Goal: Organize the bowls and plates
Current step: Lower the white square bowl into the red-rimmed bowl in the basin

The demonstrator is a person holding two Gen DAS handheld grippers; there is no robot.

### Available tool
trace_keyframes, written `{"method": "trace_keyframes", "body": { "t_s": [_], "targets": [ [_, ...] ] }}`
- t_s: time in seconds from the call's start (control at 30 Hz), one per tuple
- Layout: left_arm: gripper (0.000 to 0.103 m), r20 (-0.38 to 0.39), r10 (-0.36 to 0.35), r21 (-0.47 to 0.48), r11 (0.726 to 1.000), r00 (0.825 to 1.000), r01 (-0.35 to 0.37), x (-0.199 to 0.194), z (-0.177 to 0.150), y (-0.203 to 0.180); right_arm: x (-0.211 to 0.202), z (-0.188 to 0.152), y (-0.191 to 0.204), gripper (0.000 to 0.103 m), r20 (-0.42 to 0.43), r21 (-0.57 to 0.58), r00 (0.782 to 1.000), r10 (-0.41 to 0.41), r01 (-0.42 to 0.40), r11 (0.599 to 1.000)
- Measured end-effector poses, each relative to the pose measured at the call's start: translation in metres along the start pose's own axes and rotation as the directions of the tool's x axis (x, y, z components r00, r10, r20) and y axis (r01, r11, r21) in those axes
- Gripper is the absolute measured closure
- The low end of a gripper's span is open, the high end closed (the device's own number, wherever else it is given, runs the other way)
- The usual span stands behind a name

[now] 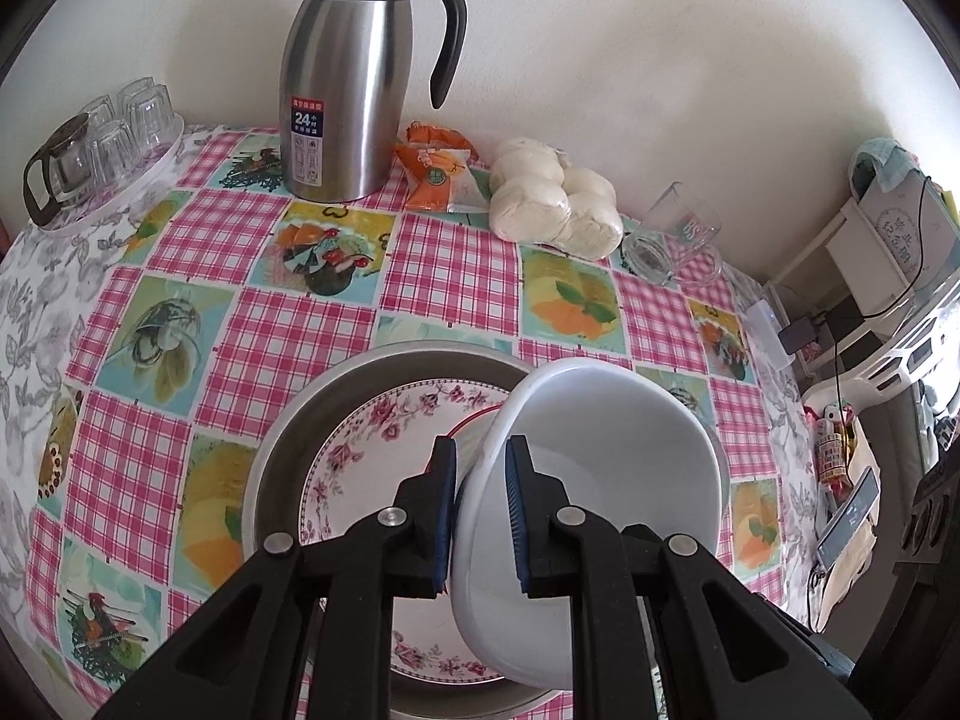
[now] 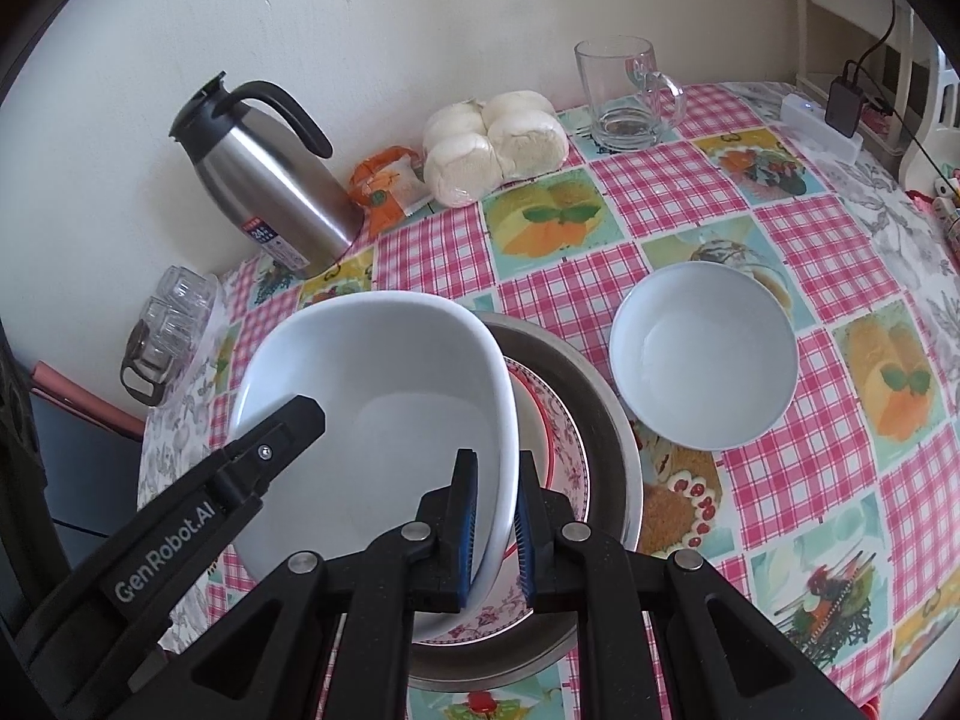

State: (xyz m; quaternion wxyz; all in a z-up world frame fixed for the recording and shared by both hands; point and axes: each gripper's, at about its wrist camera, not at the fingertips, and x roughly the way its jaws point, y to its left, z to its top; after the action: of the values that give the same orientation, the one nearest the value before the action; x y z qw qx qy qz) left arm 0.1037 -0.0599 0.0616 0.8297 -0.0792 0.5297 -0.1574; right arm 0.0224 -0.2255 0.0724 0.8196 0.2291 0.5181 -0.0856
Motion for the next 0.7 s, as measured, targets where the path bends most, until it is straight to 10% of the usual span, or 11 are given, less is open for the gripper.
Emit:
{"method": "trace_keyframes", "body": {
  "t_s": [0.7],
  "targets": [
    [0.088, -0.049, 0.028, 0.008, 1.000, 0.998, -0.028, 0.018, -0.005, -0.001, 0.017, -0.002, -0.007, 0.088, -0.049, 0.018, 0.998, -0.024, 0.025, 1.000]
  ]
}}
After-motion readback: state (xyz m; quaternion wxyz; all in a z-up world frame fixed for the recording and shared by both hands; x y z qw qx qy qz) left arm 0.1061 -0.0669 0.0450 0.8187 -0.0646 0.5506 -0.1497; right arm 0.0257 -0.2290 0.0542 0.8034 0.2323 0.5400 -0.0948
